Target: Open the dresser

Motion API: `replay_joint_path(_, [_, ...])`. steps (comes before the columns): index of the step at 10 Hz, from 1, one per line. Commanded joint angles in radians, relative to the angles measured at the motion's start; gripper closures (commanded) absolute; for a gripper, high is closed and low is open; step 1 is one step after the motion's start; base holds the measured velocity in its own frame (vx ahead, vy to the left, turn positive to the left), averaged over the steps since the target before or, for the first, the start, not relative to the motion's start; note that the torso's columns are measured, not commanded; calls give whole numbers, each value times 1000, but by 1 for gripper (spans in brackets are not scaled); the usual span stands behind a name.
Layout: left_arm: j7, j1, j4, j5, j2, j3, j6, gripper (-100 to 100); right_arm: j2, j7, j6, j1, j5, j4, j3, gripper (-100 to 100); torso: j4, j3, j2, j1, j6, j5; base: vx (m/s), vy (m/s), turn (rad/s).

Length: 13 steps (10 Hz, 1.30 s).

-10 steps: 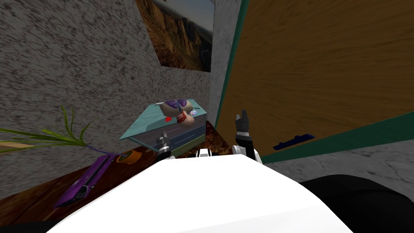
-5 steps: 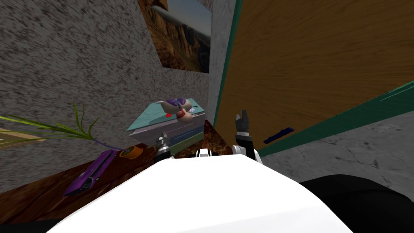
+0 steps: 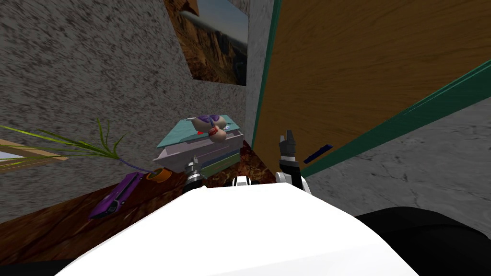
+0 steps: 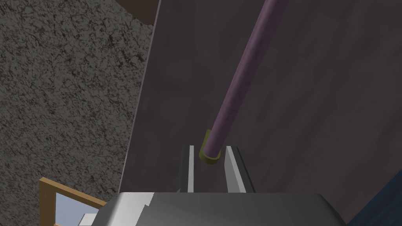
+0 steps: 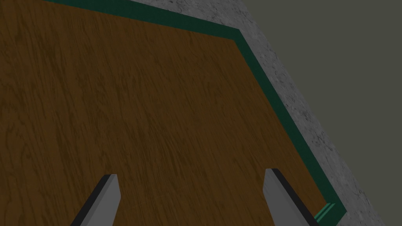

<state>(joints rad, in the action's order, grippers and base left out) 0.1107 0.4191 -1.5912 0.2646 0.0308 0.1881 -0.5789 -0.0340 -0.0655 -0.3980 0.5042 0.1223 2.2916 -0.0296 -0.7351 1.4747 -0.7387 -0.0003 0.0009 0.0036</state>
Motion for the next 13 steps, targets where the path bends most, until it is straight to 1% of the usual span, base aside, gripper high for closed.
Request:
replay_joint_path(1, [1,10,-3,-1,2,-6,3,100,0,0,0,0,0,0,0,0,-2,4,6,3,-1,-2,-123,-70,8])
replay_joint_path(4, [2,24,-11,-3,5,-15,3,100,0,0,0,0,0,0,0,0,-1,1,2,1,0,-1,-167,-88,13])
replay_joint_path(5, [1,29,-40,1,3,-9,18,-100,0,0,0,0,0,0,0,0,0,2,3,1,1,-1,-81,-49,2])
replay_joint_path(7, [-1,48,-96,8,3,-3,58,-100,0,0,0,1,0,0,0,0,-1,7,9,4,-1,-3,24,-4,-5])
replay_joint_path(10, [-3,75,-180,18,2,5,119,-100,0,0,0,1,0,0,0,0,-3,1,0,0,-1,-4,30,-6,-3])
replay_joint_path(13, [-5,103,-261,28,1,13,179,-100,0,0,0,1,0,0,0,0,-3,0,-1,0,-1,-4,2,-18,-3])
